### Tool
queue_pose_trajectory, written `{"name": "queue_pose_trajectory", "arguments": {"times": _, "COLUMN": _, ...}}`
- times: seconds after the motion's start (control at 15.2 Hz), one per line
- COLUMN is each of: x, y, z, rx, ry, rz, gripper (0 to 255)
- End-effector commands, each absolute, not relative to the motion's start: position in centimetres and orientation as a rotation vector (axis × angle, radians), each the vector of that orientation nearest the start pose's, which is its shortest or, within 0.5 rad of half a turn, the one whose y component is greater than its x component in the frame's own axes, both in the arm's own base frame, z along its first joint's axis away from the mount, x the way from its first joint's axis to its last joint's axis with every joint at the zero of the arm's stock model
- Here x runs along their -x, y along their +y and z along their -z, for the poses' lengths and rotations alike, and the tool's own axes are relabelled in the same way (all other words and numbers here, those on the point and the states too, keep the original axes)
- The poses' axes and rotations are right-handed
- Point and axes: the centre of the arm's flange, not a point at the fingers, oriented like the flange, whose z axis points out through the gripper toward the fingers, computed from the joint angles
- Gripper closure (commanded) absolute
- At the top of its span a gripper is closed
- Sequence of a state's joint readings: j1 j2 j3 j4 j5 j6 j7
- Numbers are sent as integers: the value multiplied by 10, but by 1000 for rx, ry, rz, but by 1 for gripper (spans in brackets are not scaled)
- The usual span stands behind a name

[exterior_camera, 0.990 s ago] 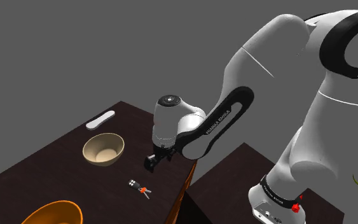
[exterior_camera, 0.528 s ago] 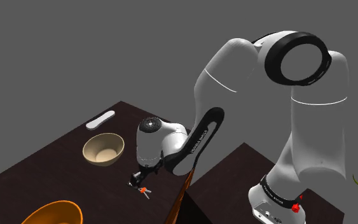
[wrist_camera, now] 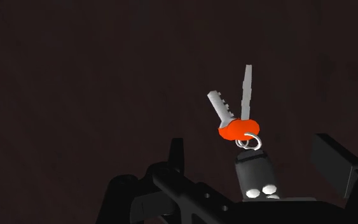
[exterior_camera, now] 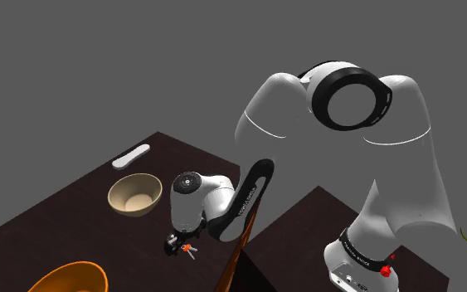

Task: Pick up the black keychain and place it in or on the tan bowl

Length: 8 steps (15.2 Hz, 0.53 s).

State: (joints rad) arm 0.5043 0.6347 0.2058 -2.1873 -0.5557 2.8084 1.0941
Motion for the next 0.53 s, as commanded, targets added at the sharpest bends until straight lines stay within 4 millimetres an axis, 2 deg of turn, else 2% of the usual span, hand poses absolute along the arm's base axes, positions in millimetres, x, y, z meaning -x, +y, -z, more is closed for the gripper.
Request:
{"name": "queue_pose_trajectory", "arguments": {"times": 0.0, "x": -387, "y": 375, "z": -88, "rx": 3153, "ry": -160, "rz": 104, "gripper": 0}}
{"name": "queue_pose_trajectory", "arguments": {"times": 0.46, "x": -387, "y": 375, "z": -85, "rx": 3153, "ry": -160, "rz": 104, "gripper": 0}}
